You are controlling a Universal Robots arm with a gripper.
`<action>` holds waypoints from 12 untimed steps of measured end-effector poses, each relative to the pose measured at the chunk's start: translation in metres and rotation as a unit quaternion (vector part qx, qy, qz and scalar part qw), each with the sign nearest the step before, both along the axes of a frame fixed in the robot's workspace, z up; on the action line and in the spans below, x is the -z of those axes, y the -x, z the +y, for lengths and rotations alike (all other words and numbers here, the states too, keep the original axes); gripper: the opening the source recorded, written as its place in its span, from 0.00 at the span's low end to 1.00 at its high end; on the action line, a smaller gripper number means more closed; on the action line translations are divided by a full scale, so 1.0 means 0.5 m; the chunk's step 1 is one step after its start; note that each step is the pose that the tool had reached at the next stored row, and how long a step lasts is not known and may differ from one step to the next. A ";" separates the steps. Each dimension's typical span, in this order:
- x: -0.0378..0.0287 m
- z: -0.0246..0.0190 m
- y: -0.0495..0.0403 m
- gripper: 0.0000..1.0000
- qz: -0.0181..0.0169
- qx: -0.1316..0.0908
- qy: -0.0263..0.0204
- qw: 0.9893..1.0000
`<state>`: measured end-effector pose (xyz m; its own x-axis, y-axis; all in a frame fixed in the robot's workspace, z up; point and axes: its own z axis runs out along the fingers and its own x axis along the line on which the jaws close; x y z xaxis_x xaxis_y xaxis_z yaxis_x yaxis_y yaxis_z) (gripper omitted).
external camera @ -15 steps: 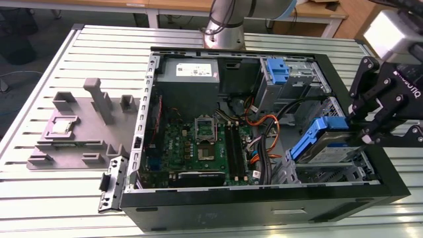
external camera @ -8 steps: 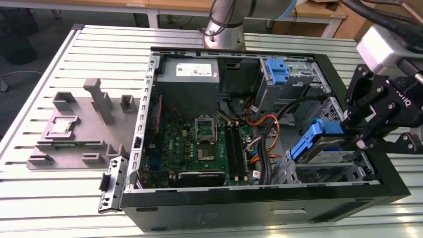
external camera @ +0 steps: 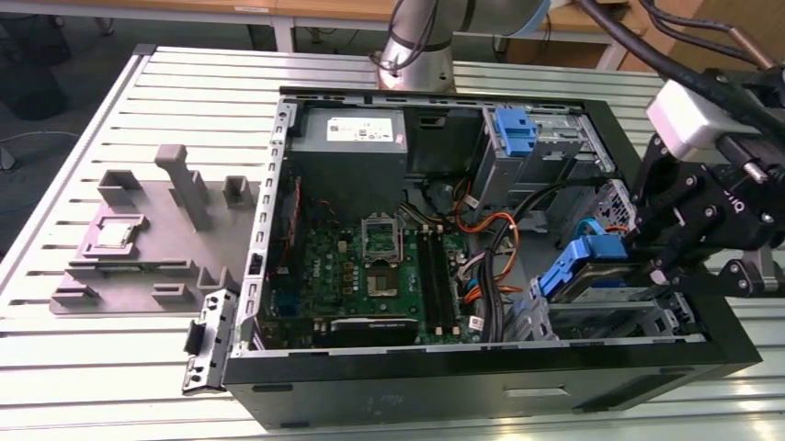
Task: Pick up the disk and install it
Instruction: 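Insert the disk into the insertion slot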
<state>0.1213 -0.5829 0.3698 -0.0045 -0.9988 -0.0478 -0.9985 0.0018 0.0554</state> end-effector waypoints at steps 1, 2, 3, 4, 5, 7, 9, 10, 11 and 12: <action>0.003 -0.0001 0.000 0.35 0.000 0.000 0.000 1.000; 0.005 -0.0001 0.000 0.35 0.000 0.000 0.000 1.000; 0.005 -0.0001 0.000 0.35 0.000 0.000 0.000 1.000; 0.005 -0.0001 0.000 0.35 0.000 0.000 0.000 1.000; 0.006 -0.0001 0.000 0.35 0.000 0.000 0.000 1.000; 0.006 -0.0001 0.000 0.35 0.000 0.000 0.000 1.000; 0.007 -0.0004 0.000 0.36 0.000 0.000 -0.001 1.000; 0.007 -0.0003 0.000 0.42 0.000 0.000 -0.001 1.000; 0.006 -0.0001 0.000 0.42 0.000 0.000 0.000 1.000; 0.006 -0.0001 0.000 0.42 0.000 0.000 0.000 1.000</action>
